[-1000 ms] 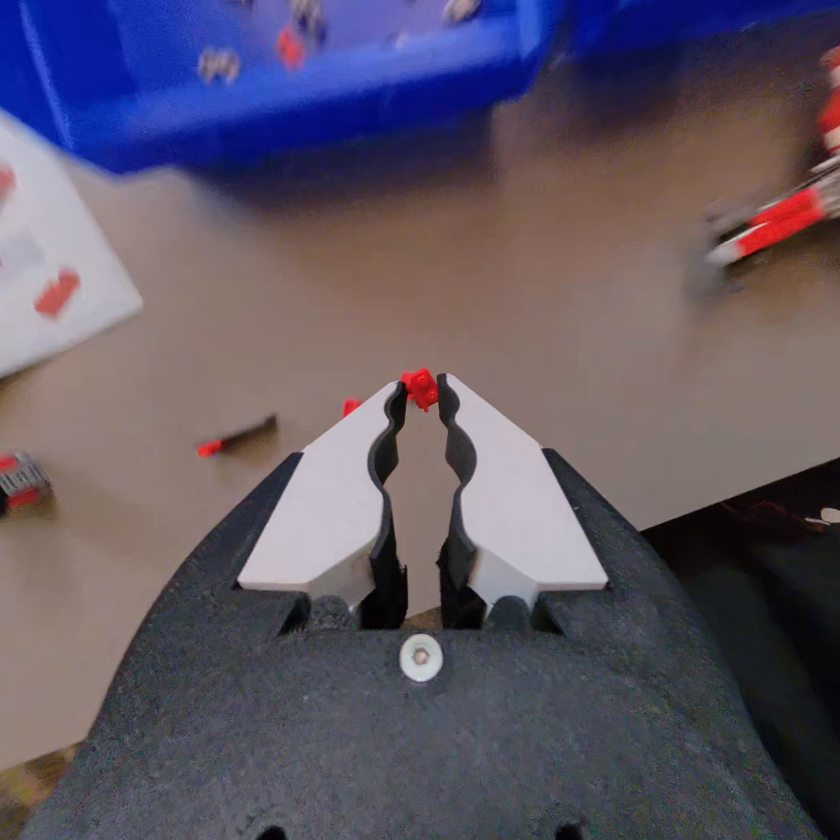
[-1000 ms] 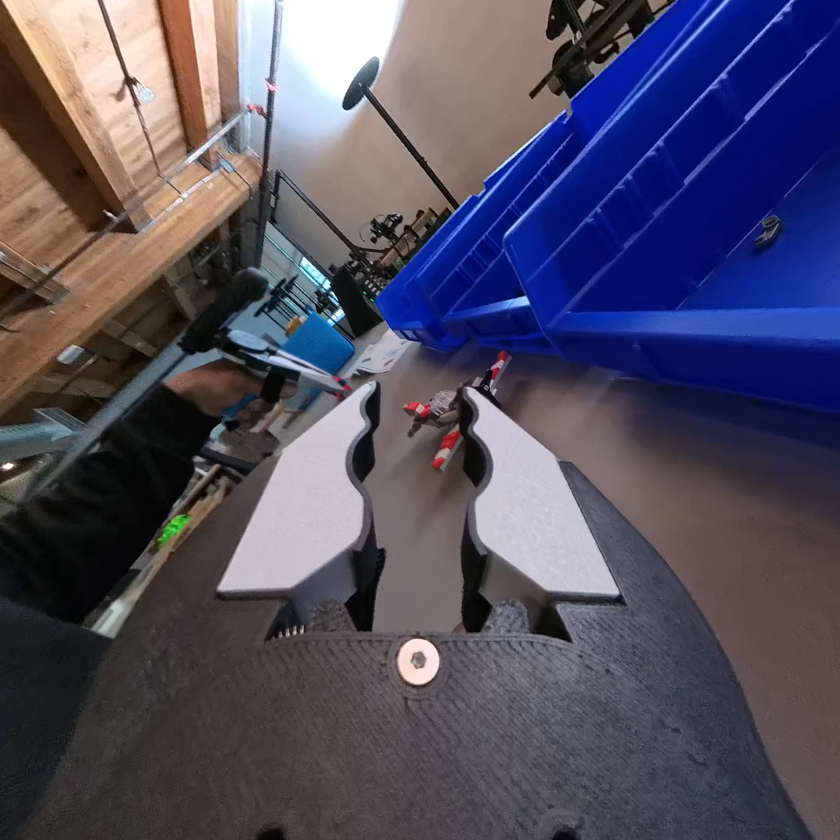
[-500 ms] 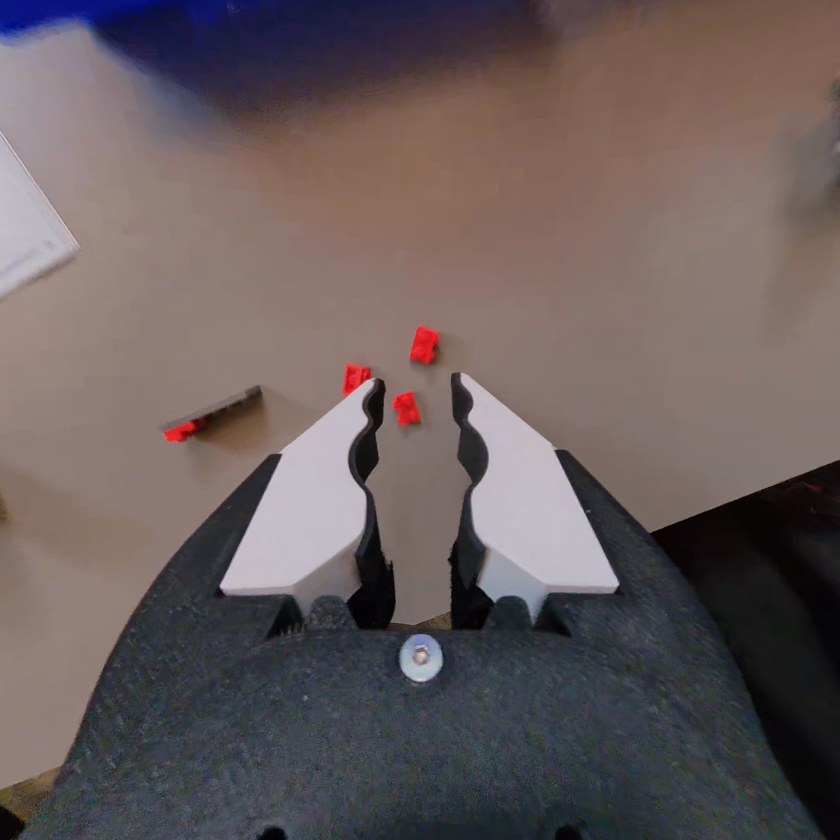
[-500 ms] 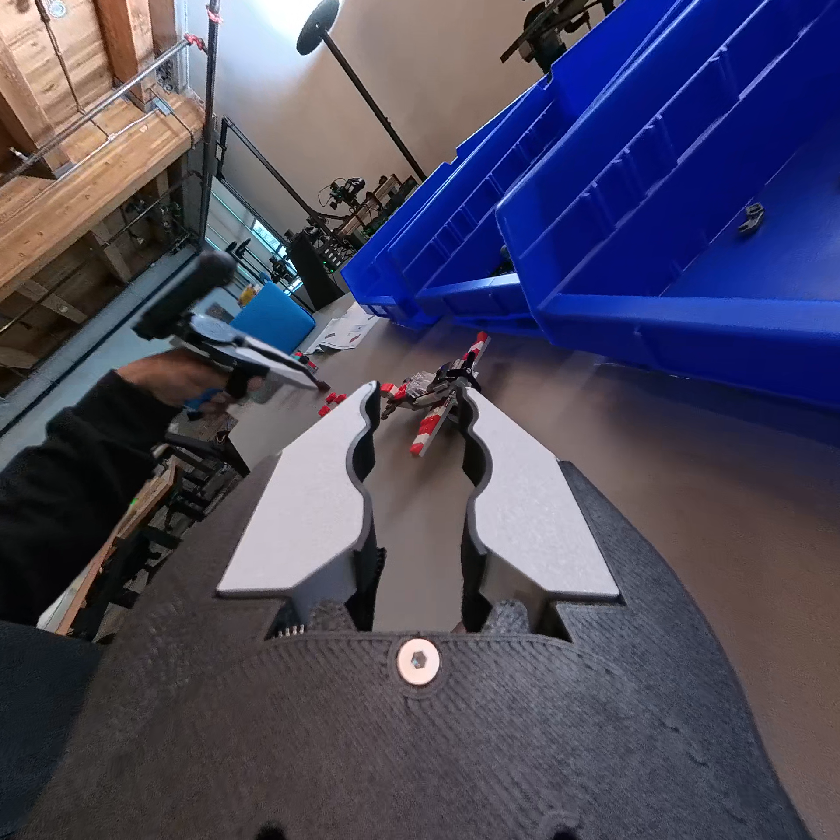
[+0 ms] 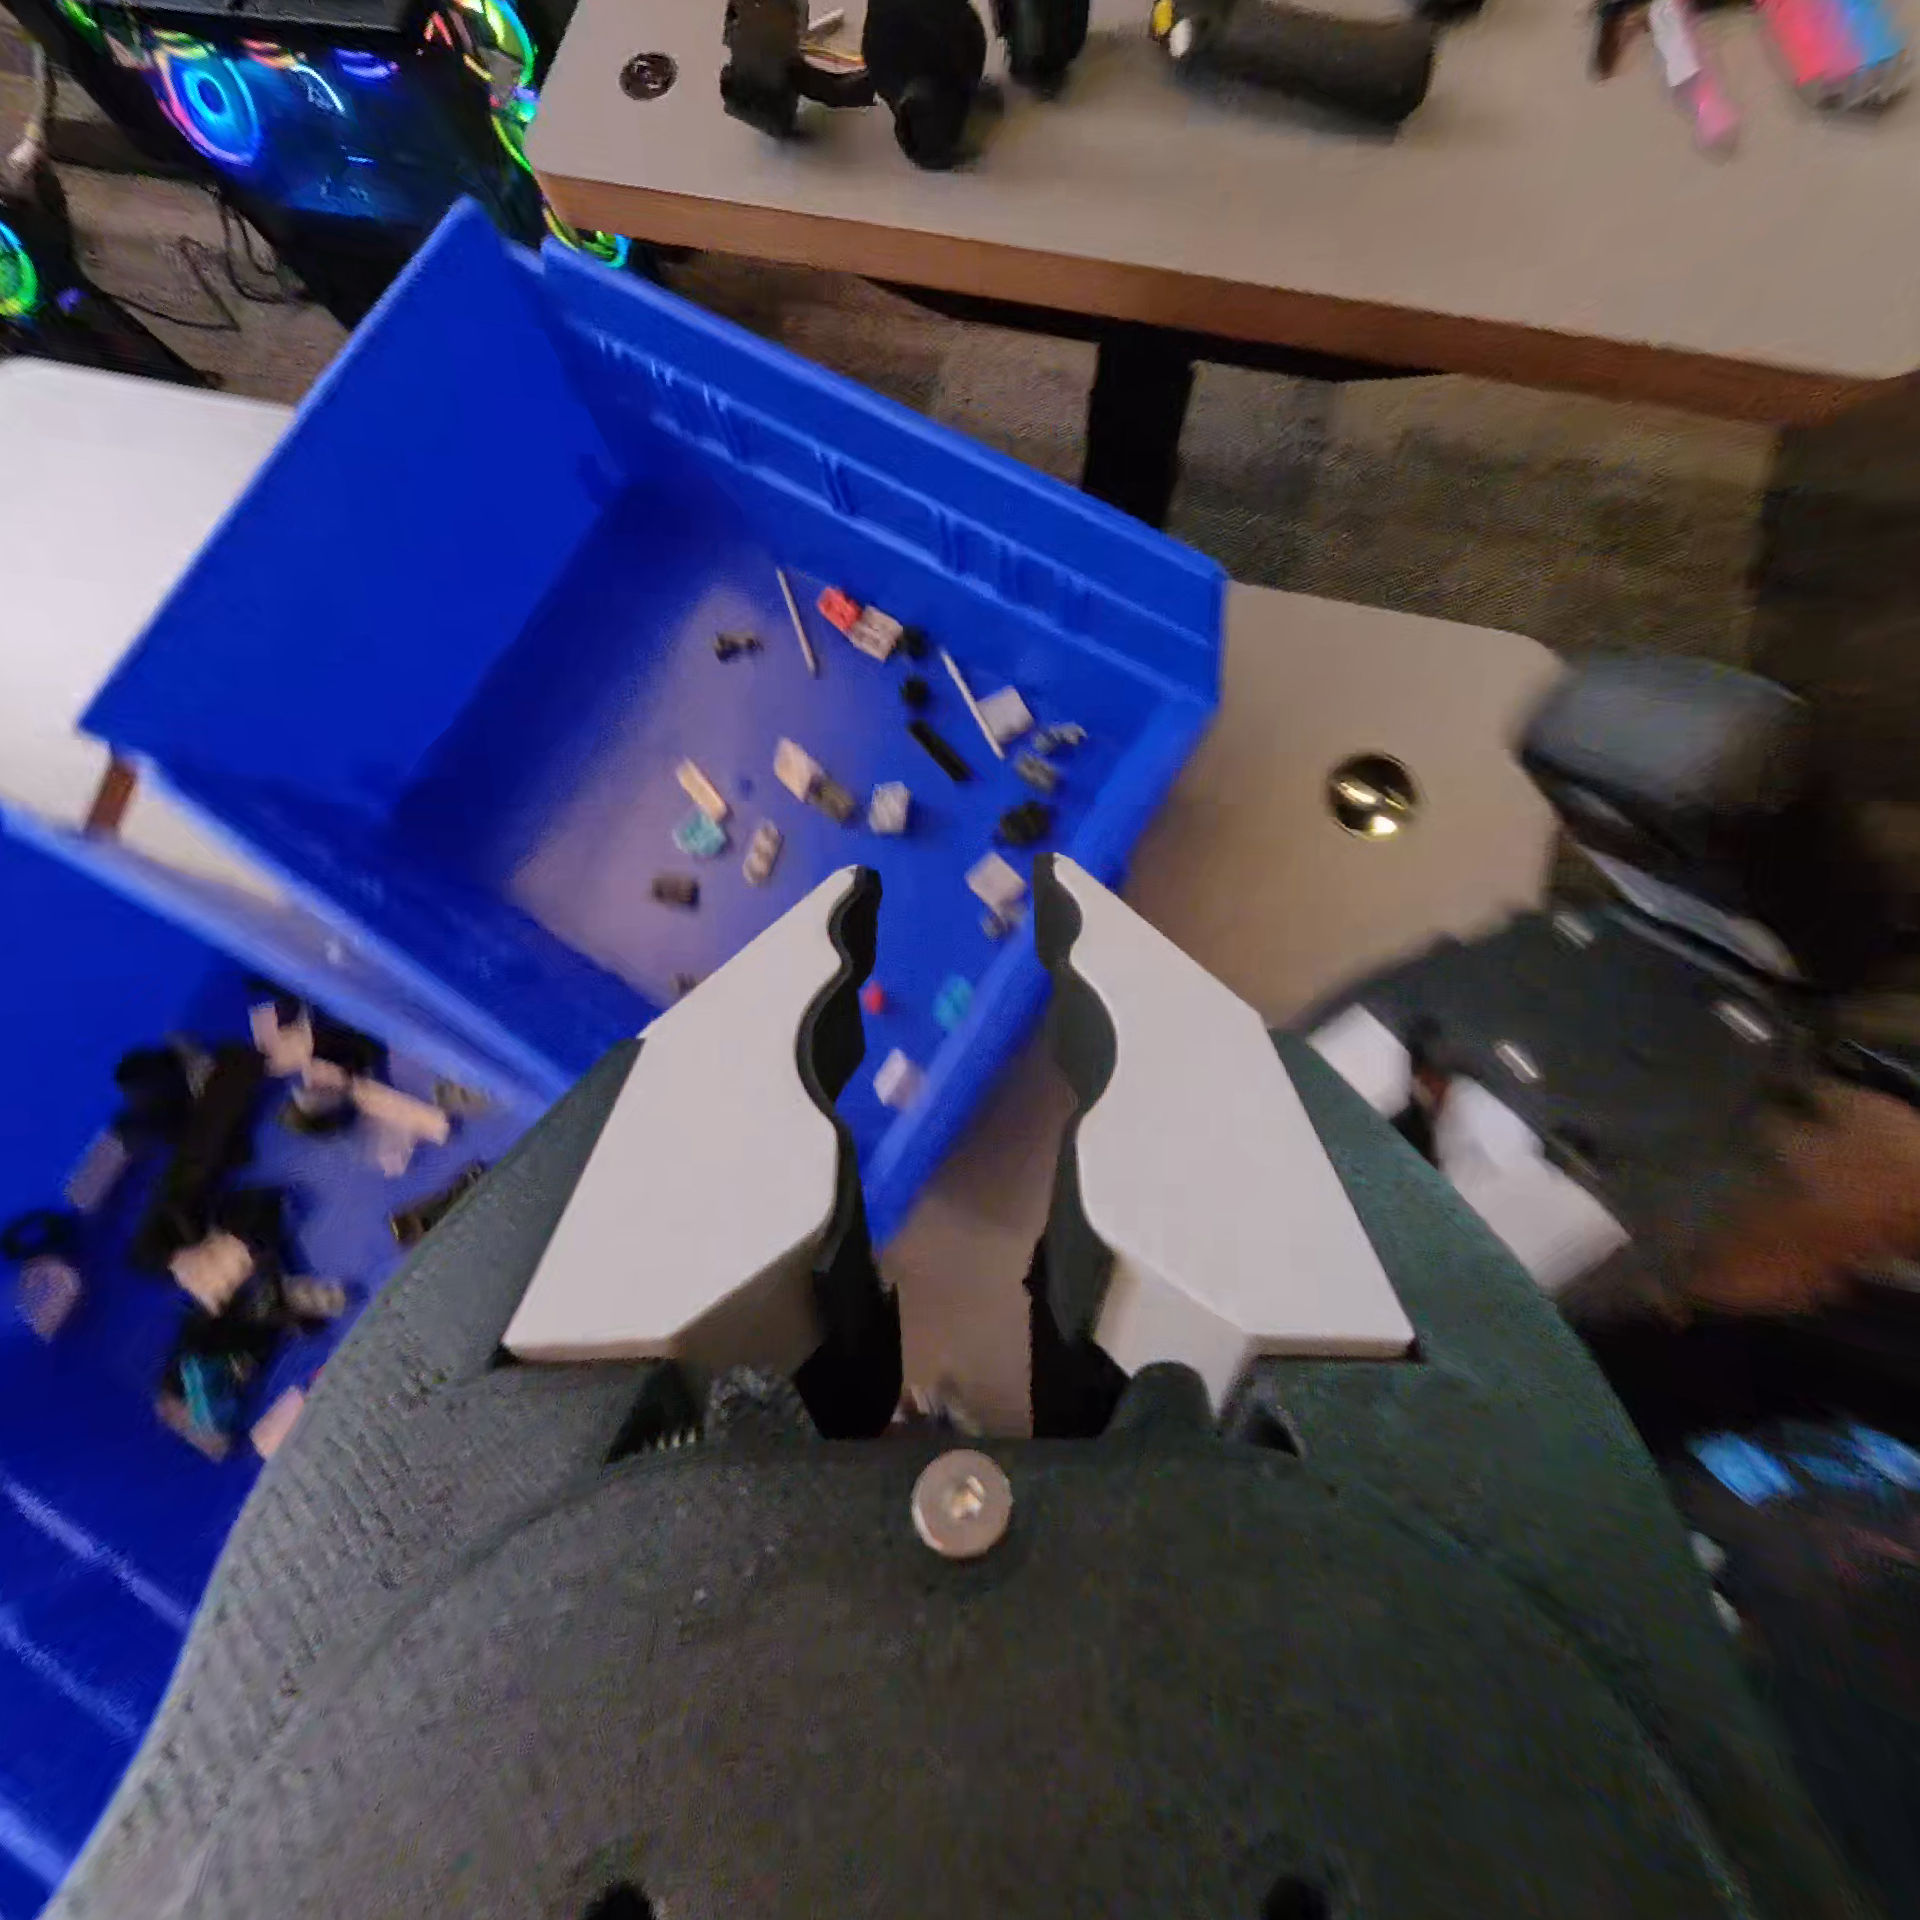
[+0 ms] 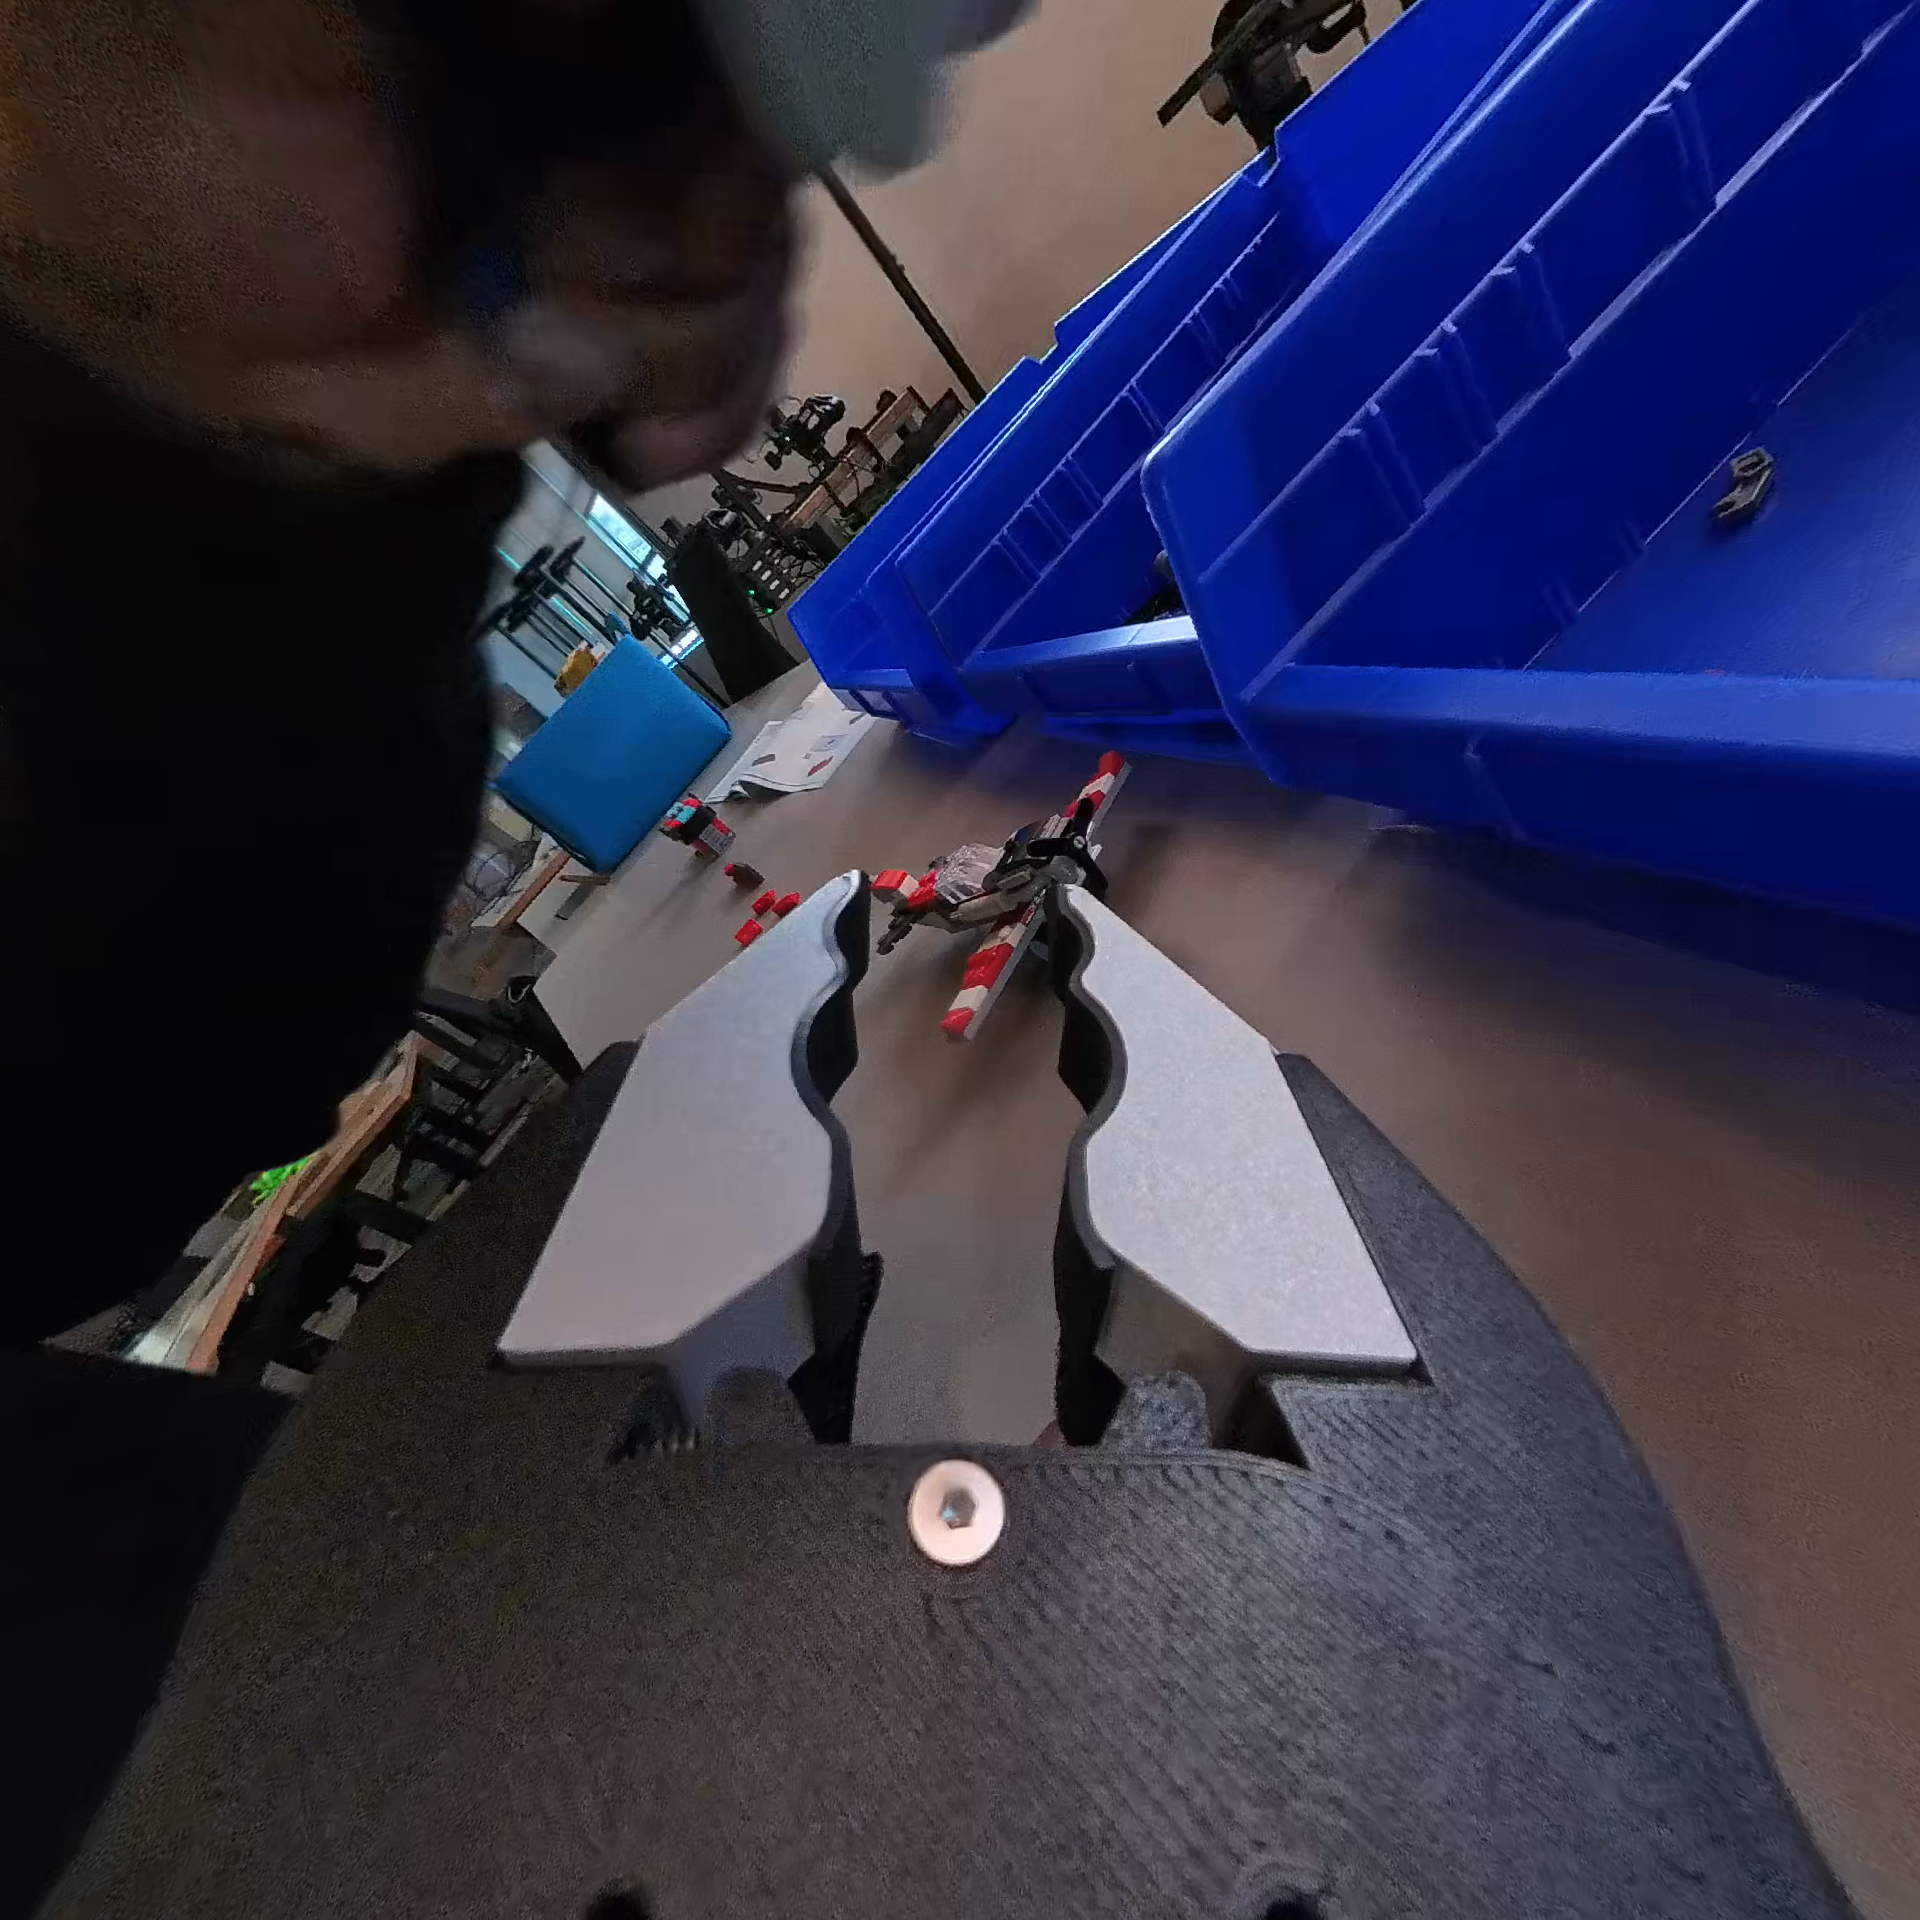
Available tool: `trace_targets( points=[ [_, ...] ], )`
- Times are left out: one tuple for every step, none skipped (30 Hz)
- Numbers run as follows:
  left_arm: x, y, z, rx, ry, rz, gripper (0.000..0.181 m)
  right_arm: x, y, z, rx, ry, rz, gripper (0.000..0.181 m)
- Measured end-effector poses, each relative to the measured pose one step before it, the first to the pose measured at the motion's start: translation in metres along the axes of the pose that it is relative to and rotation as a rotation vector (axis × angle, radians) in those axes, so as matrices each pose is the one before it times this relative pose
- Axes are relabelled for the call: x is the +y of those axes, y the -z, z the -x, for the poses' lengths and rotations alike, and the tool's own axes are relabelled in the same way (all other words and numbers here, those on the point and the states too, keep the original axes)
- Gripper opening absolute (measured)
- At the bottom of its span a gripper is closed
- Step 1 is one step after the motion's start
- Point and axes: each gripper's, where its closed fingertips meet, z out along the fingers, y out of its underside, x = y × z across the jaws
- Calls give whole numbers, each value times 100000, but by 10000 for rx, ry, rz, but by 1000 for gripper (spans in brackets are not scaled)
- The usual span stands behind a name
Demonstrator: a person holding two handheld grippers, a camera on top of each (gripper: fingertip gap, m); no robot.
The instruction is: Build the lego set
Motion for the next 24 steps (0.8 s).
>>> trace_targets(
  points=[
    [-996, -2707, 754, -198, -185, 166, 31, -13, 10, 11, -22, -17, -10, 33],
    [-694, -2685, 704, -60, 80, 235, 30, -19, 28, 15, -36, -31, -9, 33],
    [-421, -2582, 621, 56, 270, 326, 30, -31, 34, 22, -49, -42, -16, 33],
    [-391, -2382, 515, 134, 272, 259, 30, -45, 41, 26, -58, -58, -24, 33],
    [-237, -2157, 556, 111, 280, 266, 29, -68, 47, 30, -67, -63, -32, 33],
    [-129, -1892, 627, 60, 236, 267, 28, -61, 62, 42, -79, -68, -31, 33],
    [-82, -1572, 678, -14, 73, 227, 27, -60, 54, 24, -71, -72, -32, 34],
    [0, -1279, 473, 36, -113, 212, 24, -61, 46, 34, -65, -61, -29, 34],
    [59, -995, 134, 170, -251, 197, 24, -26, 31, 32, -70, -52, -10, 34],
    [56, -746, -93, 251, -352, 150, 25, -17, 31, 72, -97, -62, 0, 34],
    [55, -568, -219, 293, -461, 99, 26, -48, 40, 61, -106, -86, -13, 34],
    [98, -449, -51, 175, -462, 107, 28, -86, 57, 23, -98, -116, -36, 34],
    [78, -343, 259, -11, -387, 125, 30, -116, 54, -11, -92, -135, -47, 34],
    [-85, -232, 242, -6, -350, 41, 31, -115, 64, -15, -93, -144, -44, 34],
    [-163, -173, 93, 66, -230, -9, 31, -100, 63, 10, -100, -141, -43, 34],
    [-175, -175, -8, 126, -74, 5, 31, -103, 79, 22, -102, -129, -43, 34],
    [-146, -192, -68, 137, -30, 30, 31, -113, 82, 13, -87, -112, -54, 34],
    [4, -211, -3, 63, -64, 112, 28, -110, 68, 8, -67, -94, -57, 34],
    [138, -239, 88, 0, -73, 176, 28, -89, 72, 12, -57, -77, -43, 34],
    [34, -203, -120, 141, -19, 73, 25, -59, 35, 4, -40, -57, -28, 34],
    [-9, -82, -236, 236, 70, 12, 21, -27, 30, -3, -17, -31, -19, 34],
    [53, -32, -26, 125, 151, 21, 19, -31, 24, 3, -3, -6, -15, 34],
    [142, -42, 48, 67, 120, 43, 19, 13, -7, -8, 10, 10, -3, 34],
    [158, -13, 18, 57, 93, 23, 19, 28, -16, -13, 27, 23, 16, 34]
  ],
)
